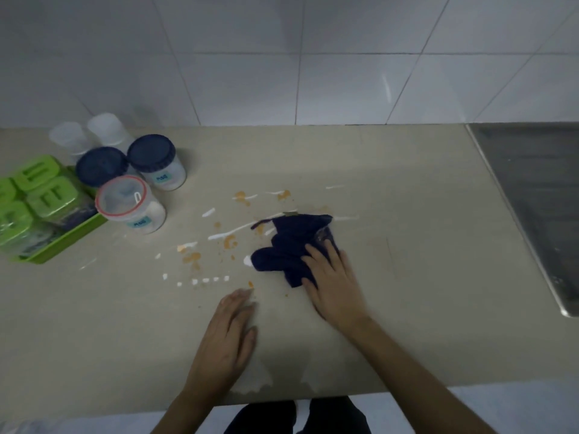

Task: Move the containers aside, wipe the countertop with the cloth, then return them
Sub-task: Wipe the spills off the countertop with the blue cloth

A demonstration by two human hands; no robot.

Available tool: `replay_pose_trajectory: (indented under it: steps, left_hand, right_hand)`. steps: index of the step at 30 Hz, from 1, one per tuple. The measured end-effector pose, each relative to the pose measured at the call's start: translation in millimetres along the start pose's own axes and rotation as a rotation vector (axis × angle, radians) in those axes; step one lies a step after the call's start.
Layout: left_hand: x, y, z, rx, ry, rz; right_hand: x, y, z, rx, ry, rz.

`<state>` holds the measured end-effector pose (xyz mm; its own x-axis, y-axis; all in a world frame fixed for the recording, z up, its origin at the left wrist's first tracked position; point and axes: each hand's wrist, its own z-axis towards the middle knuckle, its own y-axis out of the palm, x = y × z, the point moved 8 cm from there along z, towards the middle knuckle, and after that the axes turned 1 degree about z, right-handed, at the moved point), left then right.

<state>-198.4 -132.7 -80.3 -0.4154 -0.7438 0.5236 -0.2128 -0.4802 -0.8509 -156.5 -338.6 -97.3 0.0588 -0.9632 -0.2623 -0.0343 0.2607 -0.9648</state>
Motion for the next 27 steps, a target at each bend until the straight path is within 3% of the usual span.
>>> replay_pose_trajectory:
  steps: [2,5,8,10,14,17,22,27]
  left_hand:
    - [-15.0,-10.6,-3.5,0.023,-0.011,0.013]
    - [-33.8,-20.1,-10.4,0.068,-0.043,0.035]
    - [-39.5,-22.1,-16.4,0.103,-0.081,0.031]
    - [-39.3,-22.8,-17.4,0.100,-0.096,0.027]
    - [-38.0,-28.0,-16.8,0.057,-0.119,0.026]
    - [-47.8,-38.8,-21.1,0.061,-0.132,0.043]
    - [-85.2,-53.9,-31.3,0.154,-0.244,0.091]
    - [-91.6,-51.5,-31.8,0.156,-0.291,0.089]
  right_hand:
    - [43.2,-12.3,-8.8,0.019,0.065,0.008]
    - [100.5,-30.7,-21.1,0.070,0.308,0.040]
    - [82.5,-29.8,-11.8,0.128,0.412,0.005]
    - [32.3,-17.2,4.1,0.107,0.332,0.027]
    - [-72.5,19.2,10.5,-0.019,-0.058,-0.007]
    - [-54.8,19.0,-2.4,-0.064,-0.157,-0.026]
    - [52.0,-13.1,-30.6,-0.039,0.045,-0.043]
    - [14.9,-11.4,-18.3,0.017,0.134,-0.059]
